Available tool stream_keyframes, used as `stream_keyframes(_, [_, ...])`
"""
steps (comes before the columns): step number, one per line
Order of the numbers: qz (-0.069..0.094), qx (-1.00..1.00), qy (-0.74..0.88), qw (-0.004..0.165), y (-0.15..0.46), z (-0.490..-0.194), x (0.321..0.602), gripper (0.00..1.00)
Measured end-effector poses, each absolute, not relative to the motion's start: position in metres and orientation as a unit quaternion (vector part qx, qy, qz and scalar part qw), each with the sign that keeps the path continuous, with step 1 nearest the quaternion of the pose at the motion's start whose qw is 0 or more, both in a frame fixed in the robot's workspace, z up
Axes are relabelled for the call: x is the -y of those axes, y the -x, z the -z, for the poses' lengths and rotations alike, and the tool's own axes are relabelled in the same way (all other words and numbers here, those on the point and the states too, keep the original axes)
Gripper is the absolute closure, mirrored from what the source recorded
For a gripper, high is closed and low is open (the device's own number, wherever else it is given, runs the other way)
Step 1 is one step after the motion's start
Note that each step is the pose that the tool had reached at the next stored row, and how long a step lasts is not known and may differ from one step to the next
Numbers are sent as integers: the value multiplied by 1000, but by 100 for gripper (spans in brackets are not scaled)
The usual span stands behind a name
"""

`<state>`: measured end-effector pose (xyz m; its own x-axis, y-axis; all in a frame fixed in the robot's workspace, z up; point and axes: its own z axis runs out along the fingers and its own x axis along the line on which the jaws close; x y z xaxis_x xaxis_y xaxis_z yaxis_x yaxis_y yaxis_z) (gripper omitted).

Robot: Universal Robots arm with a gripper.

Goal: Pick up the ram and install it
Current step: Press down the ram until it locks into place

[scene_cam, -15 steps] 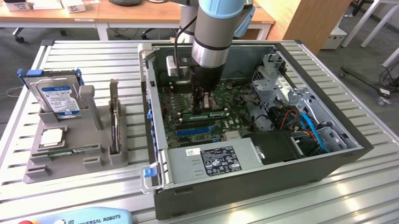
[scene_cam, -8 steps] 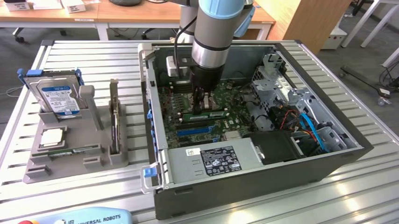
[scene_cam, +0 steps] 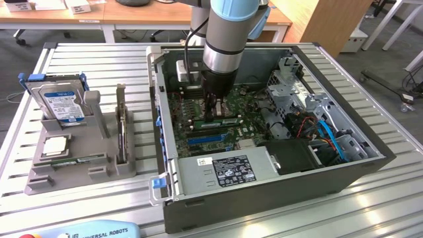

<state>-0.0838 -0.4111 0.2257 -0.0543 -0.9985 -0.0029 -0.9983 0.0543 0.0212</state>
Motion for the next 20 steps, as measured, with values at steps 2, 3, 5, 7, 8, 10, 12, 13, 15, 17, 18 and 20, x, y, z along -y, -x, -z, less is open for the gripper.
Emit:
stream_keyframes(2, [9,726,-688,6,84,-226,411,90])
stream_keyframes(3, [9,726,-688,6,84,-226,411,90])
stream_keyframes(5, [9,726,-688,6,84,-225,411,90])
stream_keyframes(7, [9,726,-688,6,84,-225,411,90])
stream_keyframes(8, [9,726,-688,6,84,-225,411,90])
stream_keyframes(10, [9,726,-688,6,84,-225,411,90])
stream_keyframes(12, [9,726,-688,6,84,-224,411,90])
stream_keyframes(13, [9,726,-688,6,84,-224,411,90])
stream_keyframes(15, [9,726,-688,6,84,-224,411,90])
stream_keyframes(17, [9,726,-688,6,84,-224,411,90])
stream_keyframes(18, [9,726,-688,6,84,-223,411,90])
stream_keyframes(20, [9,726,-688,6,84,-223,411,90])
